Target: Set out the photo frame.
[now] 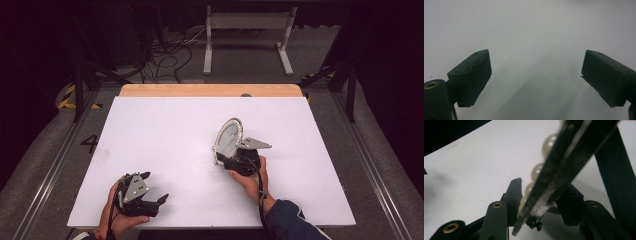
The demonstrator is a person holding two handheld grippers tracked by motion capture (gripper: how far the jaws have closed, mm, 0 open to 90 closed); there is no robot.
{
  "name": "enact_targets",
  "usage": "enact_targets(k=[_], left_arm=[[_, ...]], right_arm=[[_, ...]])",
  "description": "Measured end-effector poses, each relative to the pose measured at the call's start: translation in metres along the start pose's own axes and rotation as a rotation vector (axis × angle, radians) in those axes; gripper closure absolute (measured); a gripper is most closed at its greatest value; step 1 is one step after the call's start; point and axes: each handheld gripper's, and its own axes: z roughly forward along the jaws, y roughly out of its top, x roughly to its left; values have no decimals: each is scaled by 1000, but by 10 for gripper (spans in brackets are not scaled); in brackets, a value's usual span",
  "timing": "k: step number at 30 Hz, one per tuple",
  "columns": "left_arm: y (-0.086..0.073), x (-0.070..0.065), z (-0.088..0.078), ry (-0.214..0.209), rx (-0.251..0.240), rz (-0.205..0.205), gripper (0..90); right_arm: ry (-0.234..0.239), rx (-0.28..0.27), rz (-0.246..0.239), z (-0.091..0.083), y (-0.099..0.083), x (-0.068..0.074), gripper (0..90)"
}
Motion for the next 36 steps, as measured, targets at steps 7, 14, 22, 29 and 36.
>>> enact_targets(k=[7, 14, 22, 29, 36], left_arm=[[1, -1, 2, -11, 4, 10, 113], [3, -2, 5, -19, 7, 11, 112], [4, -2, 7, -23, 12, 18, 113], [4, -2, 7, -24, 11, 18, 114], [3, -3, 9, -29, 27, 27, 117]], right_arm=[[30, 16, -14, -7, 1, -7, 654], [55, 34, -21, -14, 1, -14, 681], [21, 15, -12, -9, -1, -14, 584], [25, 0, 14, 4, -5, -13, 630], [43, 9, 37, 3, -4, -16, 729]])
